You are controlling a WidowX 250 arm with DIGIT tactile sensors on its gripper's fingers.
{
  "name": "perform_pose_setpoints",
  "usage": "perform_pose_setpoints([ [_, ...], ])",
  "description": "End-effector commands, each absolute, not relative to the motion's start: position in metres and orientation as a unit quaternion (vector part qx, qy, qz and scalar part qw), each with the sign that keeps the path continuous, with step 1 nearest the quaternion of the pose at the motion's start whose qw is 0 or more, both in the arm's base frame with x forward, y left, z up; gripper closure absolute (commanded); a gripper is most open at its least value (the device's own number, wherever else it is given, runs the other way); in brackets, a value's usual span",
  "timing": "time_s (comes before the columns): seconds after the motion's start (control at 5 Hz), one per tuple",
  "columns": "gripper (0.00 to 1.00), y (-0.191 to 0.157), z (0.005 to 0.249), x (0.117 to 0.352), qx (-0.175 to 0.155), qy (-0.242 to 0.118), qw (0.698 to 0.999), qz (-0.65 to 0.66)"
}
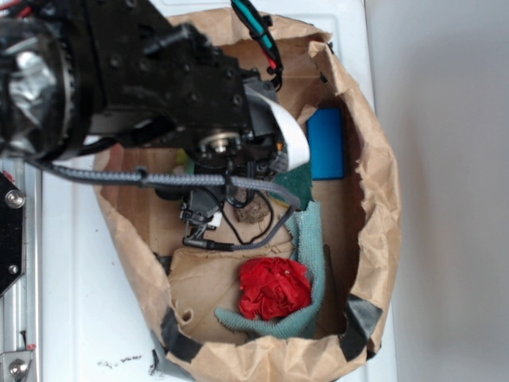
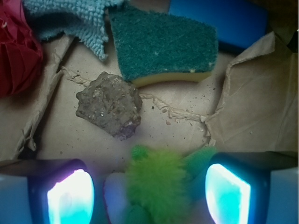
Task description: Grab the green animal.
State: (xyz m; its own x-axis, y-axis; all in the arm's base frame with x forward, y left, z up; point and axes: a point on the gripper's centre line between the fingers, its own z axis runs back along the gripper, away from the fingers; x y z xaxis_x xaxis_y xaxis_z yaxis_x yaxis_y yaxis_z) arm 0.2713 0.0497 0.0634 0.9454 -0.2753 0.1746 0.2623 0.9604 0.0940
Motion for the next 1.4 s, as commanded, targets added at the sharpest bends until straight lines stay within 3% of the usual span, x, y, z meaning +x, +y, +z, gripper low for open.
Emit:
perform_pose_setpoints([
  [0.0, 0.00, 0.045, 0.076, 0.280, 0.040, -0.112, 0.983, -0.140],
  [0.2, 0.00, 0.058, 0.075, 0.282, 0.040, -0.065, 0.997, -0.026],
  [0.4, 0.00, 0.057, 0.075, 0.278, 0.035, -0.055, 0.997, 0.029],
  [1.2, 0.00, 0.045, 0.063, 0.272, 0.026, -0.079, 0.993, 0.078],
])
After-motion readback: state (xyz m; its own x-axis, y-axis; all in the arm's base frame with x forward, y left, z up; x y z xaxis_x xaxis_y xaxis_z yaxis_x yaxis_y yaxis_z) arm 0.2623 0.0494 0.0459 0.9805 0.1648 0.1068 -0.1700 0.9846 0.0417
